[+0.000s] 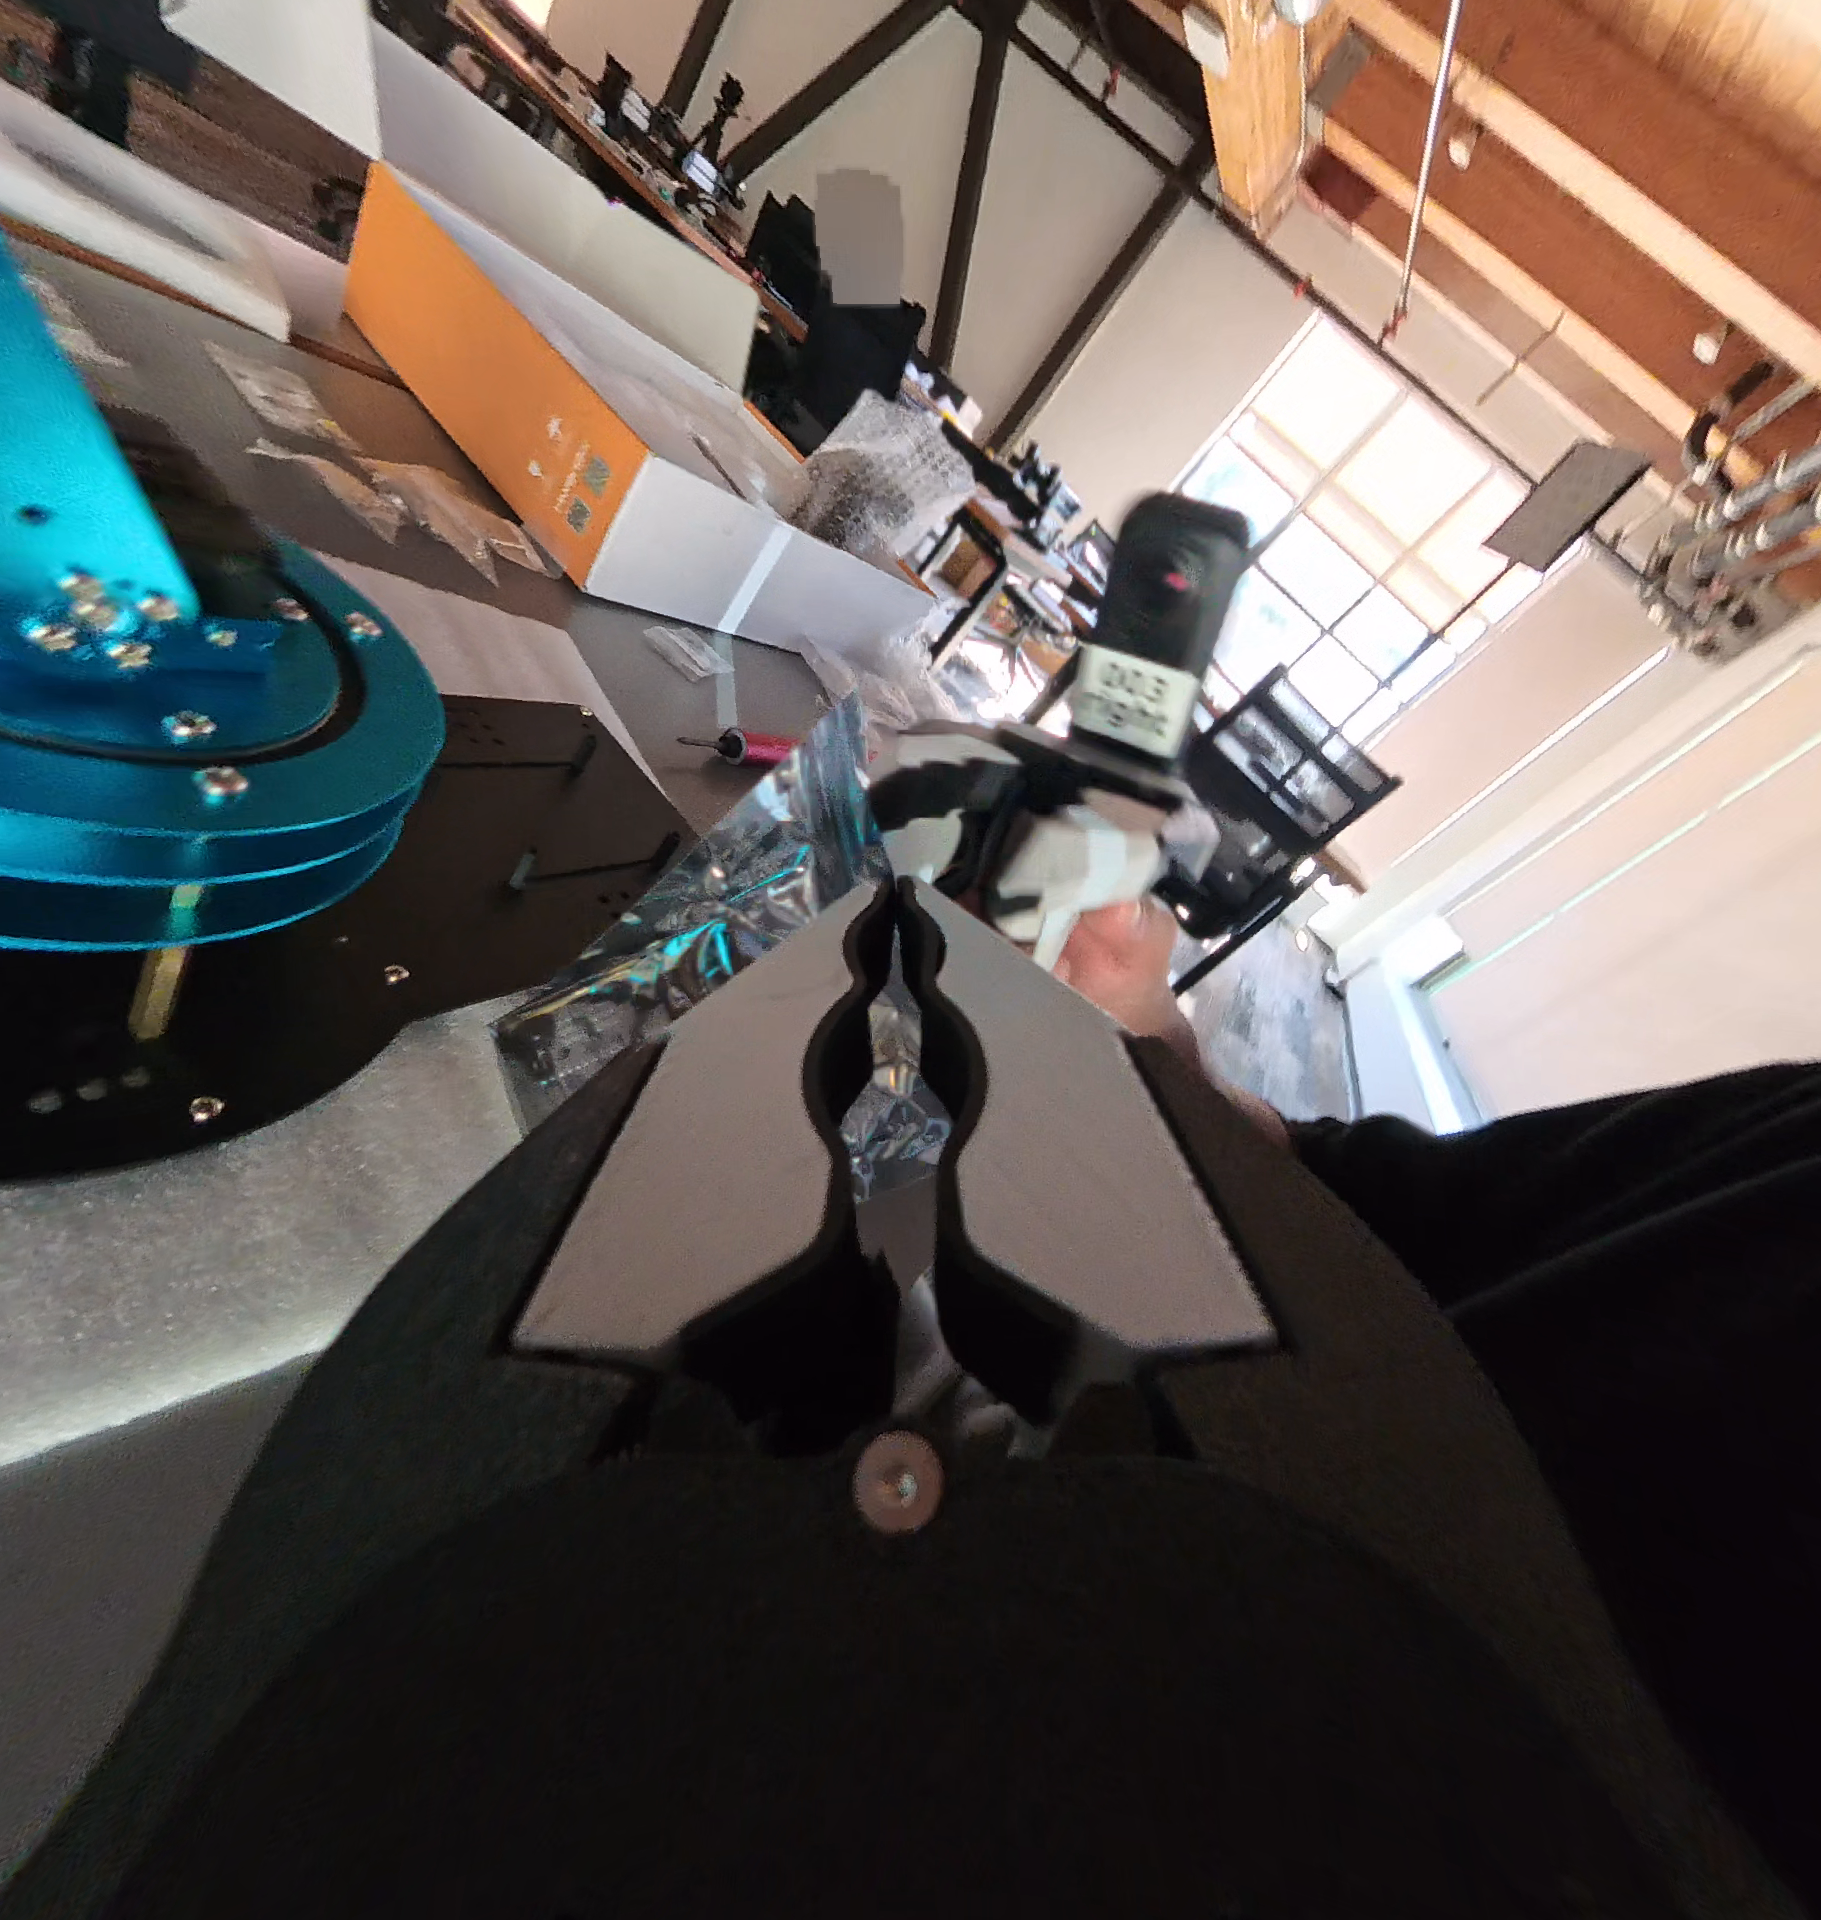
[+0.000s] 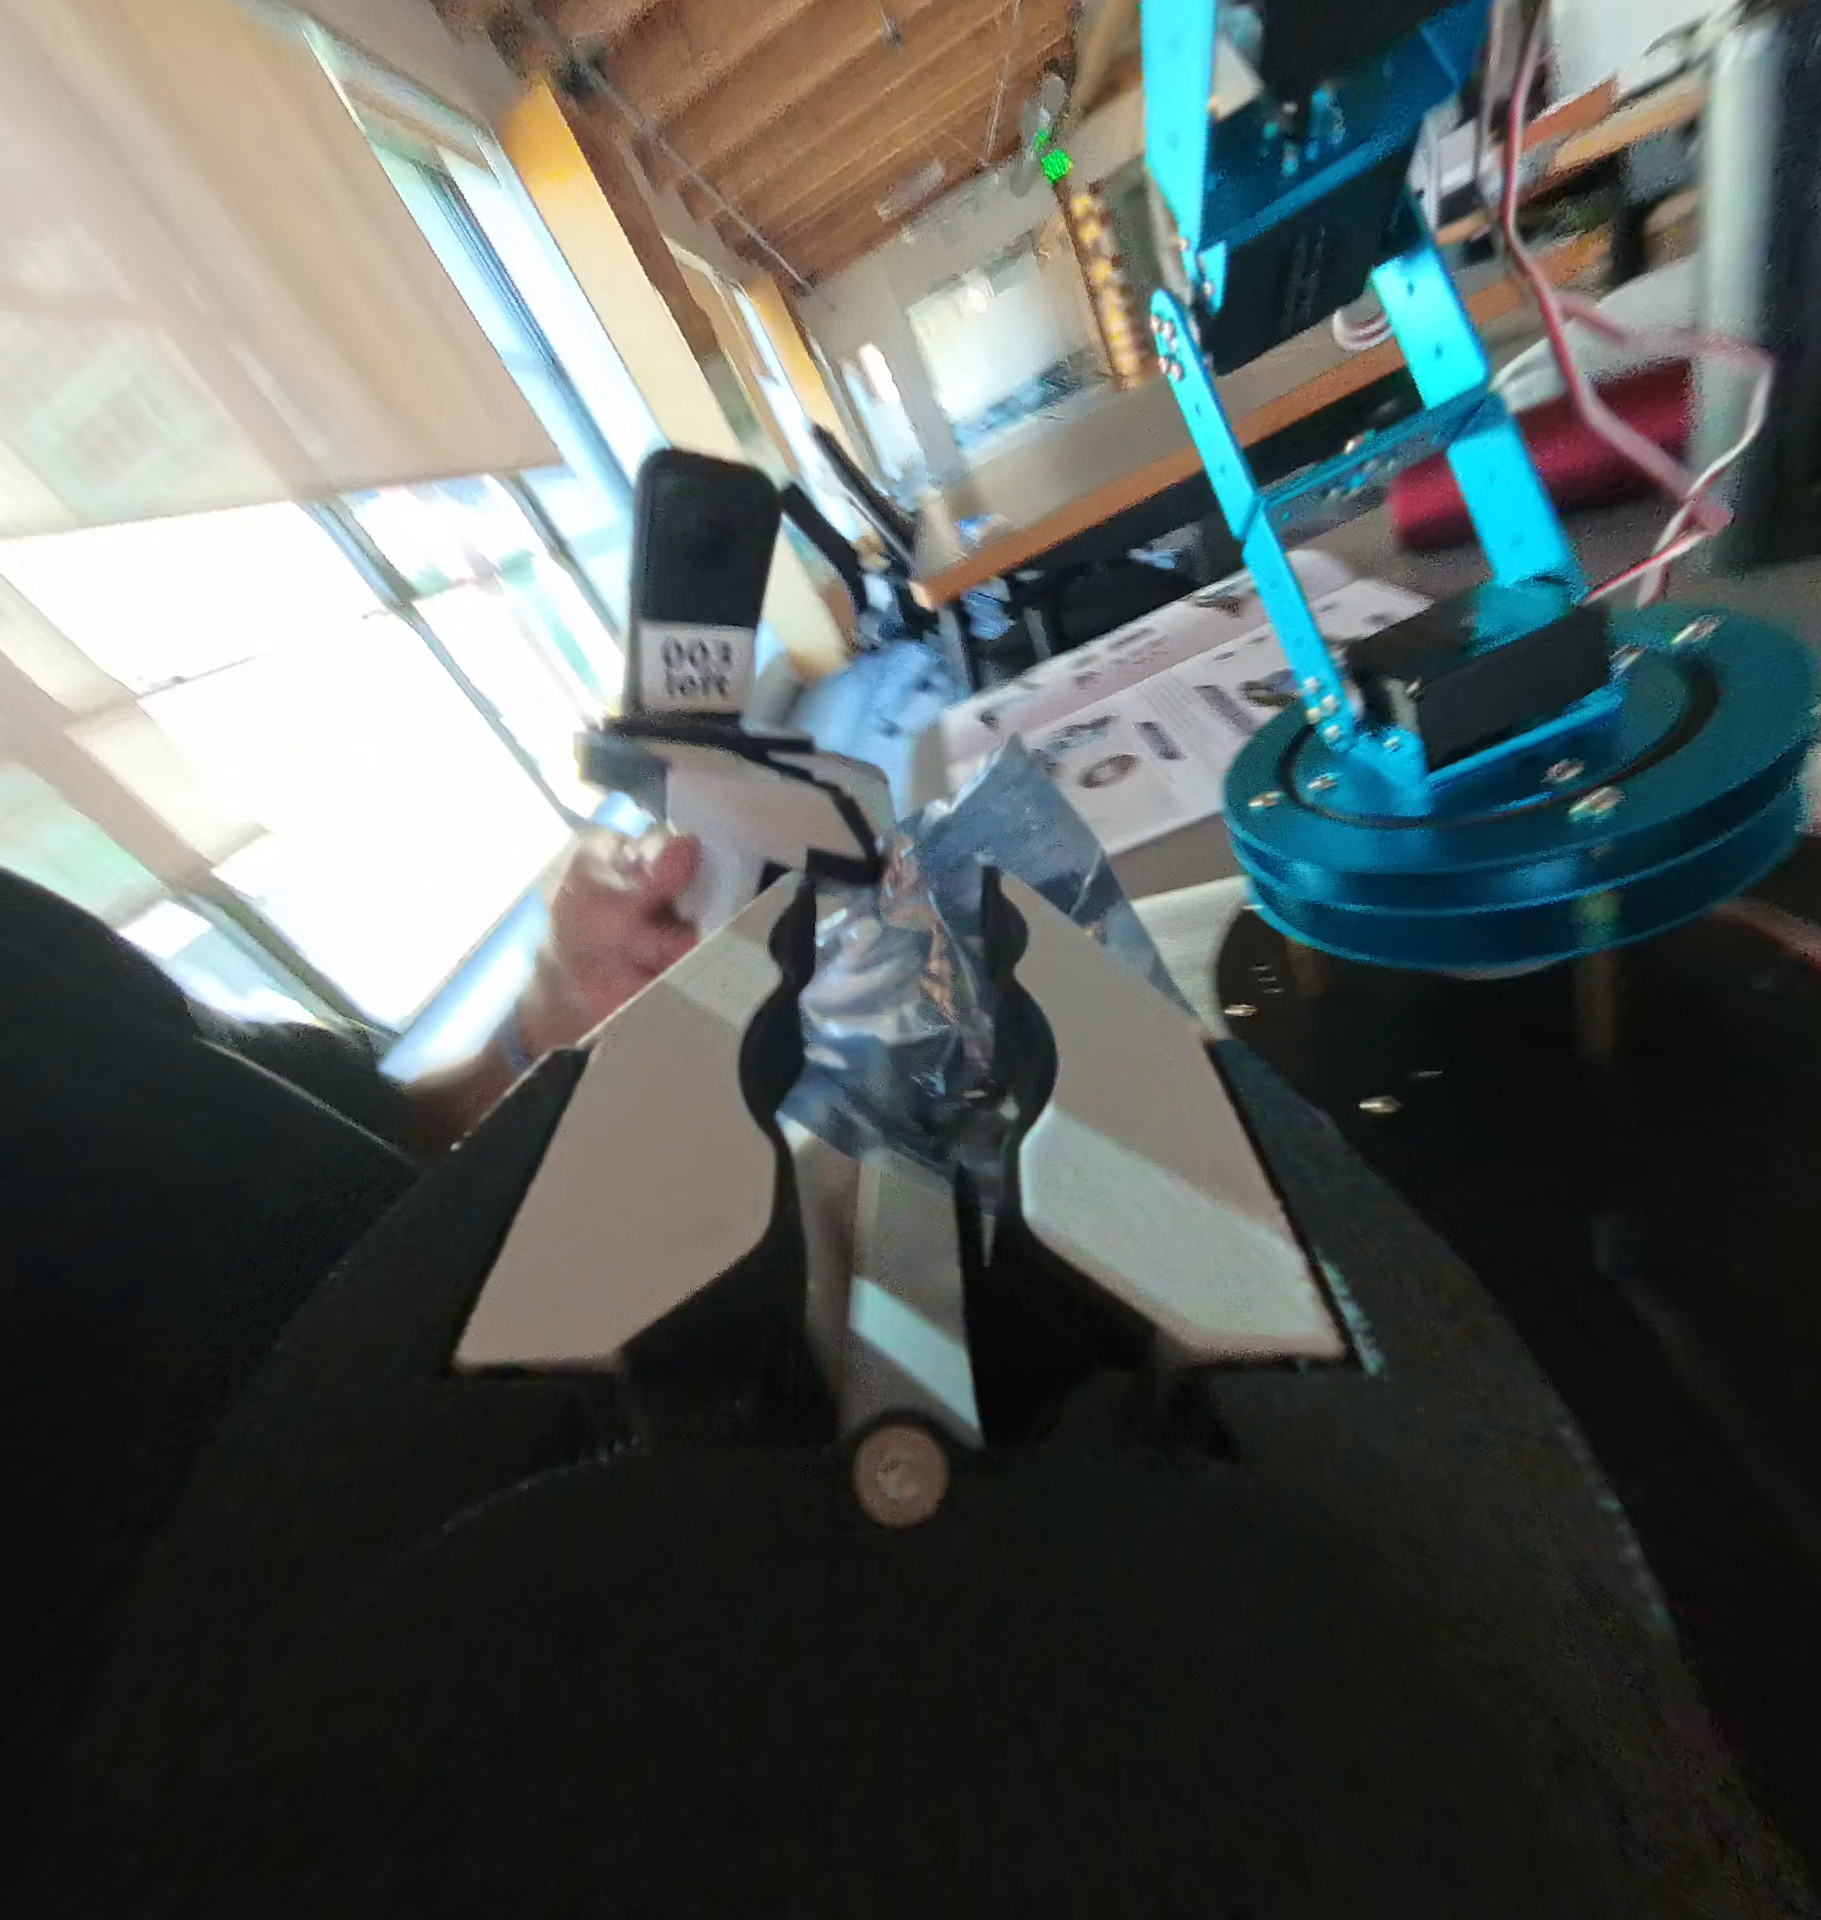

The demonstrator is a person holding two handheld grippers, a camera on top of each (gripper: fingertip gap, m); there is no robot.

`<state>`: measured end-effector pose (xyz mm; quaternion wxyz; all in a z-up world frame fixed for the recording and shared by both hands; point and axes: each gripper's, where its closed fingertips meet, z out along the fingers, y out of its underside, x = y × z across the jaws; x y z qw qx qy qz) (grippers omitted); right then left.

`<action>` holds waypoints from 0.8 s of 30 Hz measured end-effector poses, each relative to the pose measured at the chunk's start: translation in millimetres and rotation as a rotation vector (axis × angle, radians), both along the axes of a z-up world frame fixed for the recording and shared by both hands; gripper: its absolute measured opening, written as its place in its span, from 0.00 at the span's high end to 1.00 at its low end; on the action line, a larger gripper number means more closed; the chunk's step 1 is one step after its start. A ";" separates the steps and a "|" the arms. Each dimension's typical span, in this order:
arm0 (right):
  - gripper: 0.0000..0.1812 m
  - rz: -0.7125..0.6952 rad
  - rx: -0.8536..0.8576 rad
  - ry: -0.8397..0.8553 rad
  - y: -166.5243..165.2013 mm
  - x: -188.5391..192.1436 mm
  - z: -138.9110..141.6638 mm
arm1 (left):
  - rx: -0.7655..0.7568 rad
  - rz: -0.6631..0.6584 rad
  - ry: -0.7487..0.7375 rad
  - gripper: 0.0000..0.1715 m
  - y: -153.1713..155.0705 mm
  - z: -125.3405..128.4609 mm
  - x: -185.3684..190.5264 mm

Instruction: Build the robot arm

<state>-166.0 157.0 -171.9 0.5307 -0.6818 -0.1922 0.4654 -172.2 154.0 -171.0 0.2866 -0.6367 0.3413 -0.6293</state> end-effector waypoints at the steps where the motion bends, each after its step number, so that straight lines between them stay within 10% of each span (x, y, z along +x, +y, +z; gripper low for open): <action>1: 0.81 -0.035 0.070 -0.107 0.6 -1.3 -4.0 | -0.023 0.012 -0.005 1.00 3.5 -1.4 -0.1; 7: 0.73 -0.186 0.345 -0.510 2.4 -10.6 -11.8 | -0.031 -0.016 0.001 1.00 -2.3 -0.9 6.6; 16: 1.00 -0.135 0.352 -0.523 -1.3 -6.4 -17.5 | 0.110 -0.073 0.016 1.00 -18.0 -0.4 10.2; 21: 0.98 -0.384 0.265 -0.671 22.7 63.0 -26.7 | 0.244 0.082 0.156 1.00 7.9 -21.0 -2.7; 24: 0.87 -0.242 -0.025 -0.559 -2.2 87.1 -47.9 | 0.404 0.014 0.262 0.87 -7.2 -39.7 -2.0</action>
